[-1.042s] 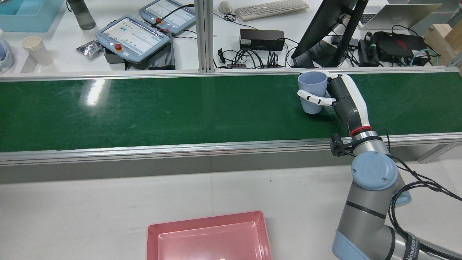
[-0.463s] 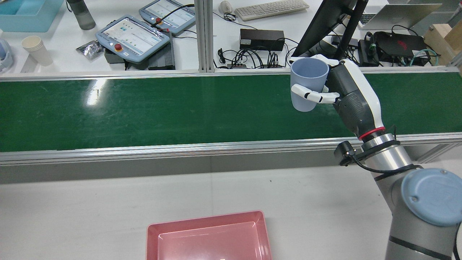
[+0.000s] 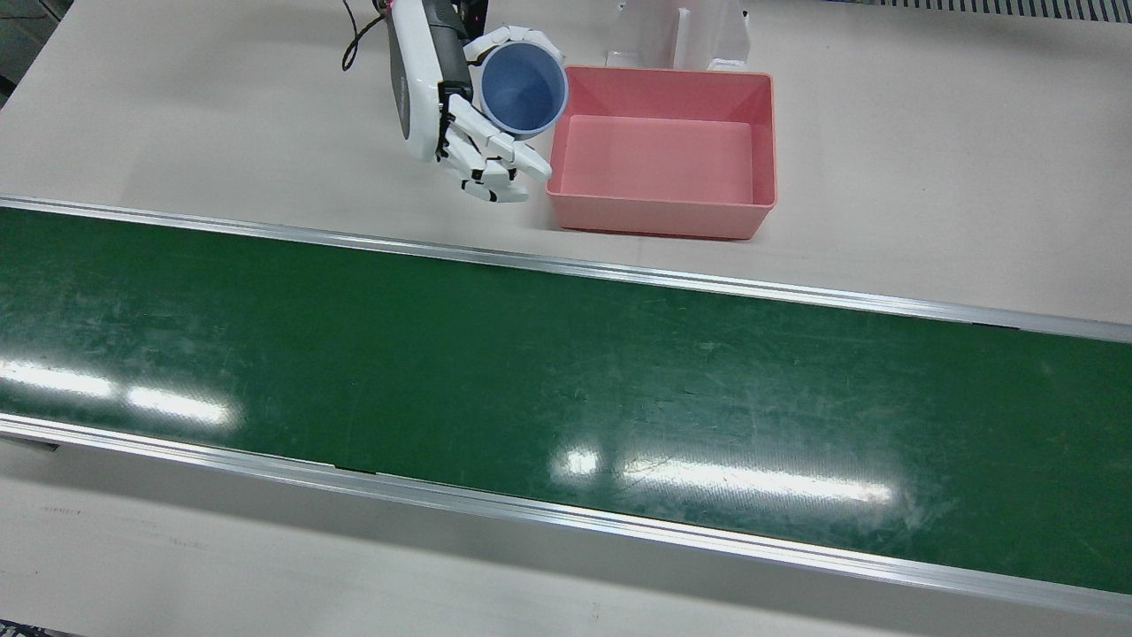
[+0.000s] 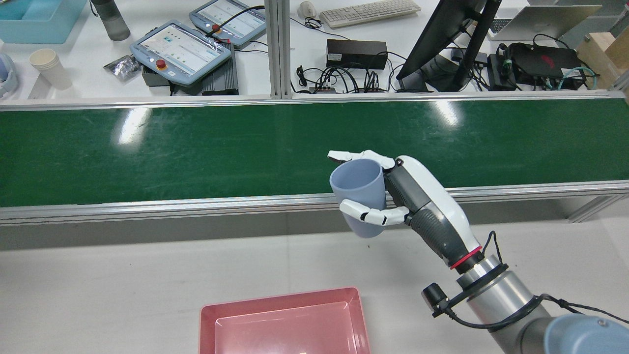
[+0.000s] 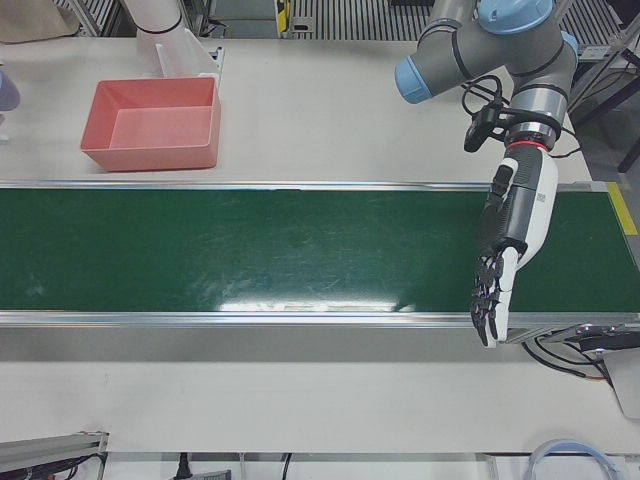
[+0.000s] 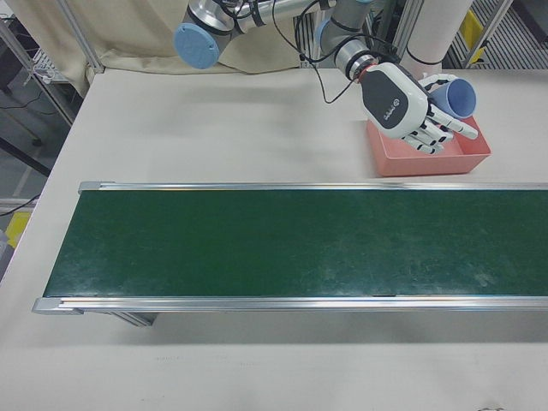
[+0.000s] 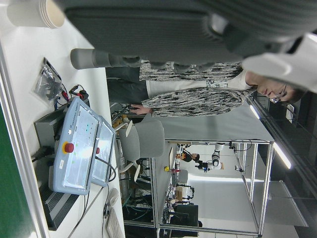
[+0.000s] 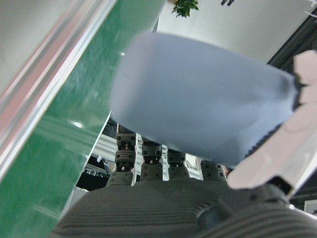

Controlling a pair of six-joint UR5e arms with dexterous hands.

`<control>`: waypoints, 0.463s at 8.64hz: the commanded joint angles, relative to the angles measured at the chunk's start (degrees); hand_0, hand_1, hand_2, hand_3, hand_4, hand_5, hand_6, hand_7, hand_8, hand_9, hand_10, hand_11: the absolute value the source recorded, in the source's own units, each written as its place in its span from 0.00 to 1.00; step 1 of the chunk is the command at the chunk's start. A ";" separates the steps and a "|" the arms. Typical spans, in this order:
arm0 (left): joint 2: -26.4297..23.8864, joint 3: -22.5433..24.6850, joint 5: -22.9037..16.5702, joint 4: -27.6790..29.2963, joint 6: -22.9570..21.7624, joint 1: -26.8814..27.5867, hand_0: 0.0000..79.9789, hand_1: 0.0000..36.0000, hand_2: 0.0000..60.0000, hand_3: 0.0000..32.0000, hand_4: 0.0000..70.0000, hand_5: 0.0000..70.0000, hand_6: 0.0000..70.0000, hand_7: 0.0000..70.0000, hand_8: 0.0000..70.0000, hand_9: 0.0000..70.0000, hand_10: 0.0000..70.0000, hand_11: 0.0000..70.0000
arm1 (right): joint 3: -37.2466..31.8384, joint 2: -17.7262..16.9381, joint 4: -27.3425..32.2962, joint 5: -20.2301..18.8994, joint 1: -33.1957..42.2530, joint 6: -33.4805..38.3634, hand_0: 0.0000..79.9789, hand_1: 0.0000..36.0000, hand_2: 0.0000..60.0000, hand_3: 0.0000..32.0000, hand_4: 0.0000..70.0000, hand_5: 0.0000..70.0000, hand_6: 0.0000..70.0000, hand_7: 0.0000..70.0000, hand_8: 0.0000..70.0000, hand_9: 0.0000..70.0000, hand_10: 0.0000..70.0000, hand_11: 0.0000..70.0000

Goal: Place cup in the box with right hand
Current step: 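Carry the cup toward the robot and lower it over the pink tray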

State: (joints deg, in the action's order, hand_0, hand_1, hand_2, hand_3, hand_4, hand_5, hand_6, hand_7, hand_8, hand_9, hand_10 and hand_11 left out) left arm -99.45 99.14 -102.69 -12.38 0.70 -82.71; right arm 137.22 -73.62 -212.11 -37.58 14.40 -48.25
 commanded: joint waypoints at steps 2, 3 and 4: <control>0.05 0.00 0.03 0.08 0.00 0.00 0.00 0.00 0.00 0.00 0.00 0.00 0.00 0.00 0.00 0.00 0.00 0.00 | -0.46 0.58 0.47 0.40 -9.91 -7.46 0.35 0.16 0.33 0.00 0.10 0.09 0.32 1.00 0.51 0.87 0.33 0.48; 0.05 0.00 0.03 0.08 0.09 0.00 0.00 0.00 0.00 0.00 0.00 0.00 0.00 0.00 0.00 0.00 0.00 0.00 | -0.55 0.23 1.78 0.40 -11.05 -8.52 0.36 0.15 0.29 0.00 0.12 0.08 0.29 1.00 0.47 0.81 0.29 0.42; 0.05 0.00 0.03 0.08 0.00 0.00 0.00 0.00 0.00 0.00 0.00 0.00 0.00 0.00 0.00 0.00 0.00 0.00 | -0.46 -0.12 3.27 0.49 -11.41 -8.88 0.35 0.08 0.02 0.00 0.00 0.04 0.16 0.64 0.24 0.46 0.11 0.17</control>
State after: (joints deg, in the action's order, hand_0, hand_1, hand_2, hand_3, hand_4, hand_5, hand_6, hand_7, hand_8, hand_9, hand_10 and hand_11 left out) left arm -99.41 99.14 -102.65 -12.32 0.74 -82.71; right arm 136.75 -73.25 -211.22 -37.20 4.95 -55.42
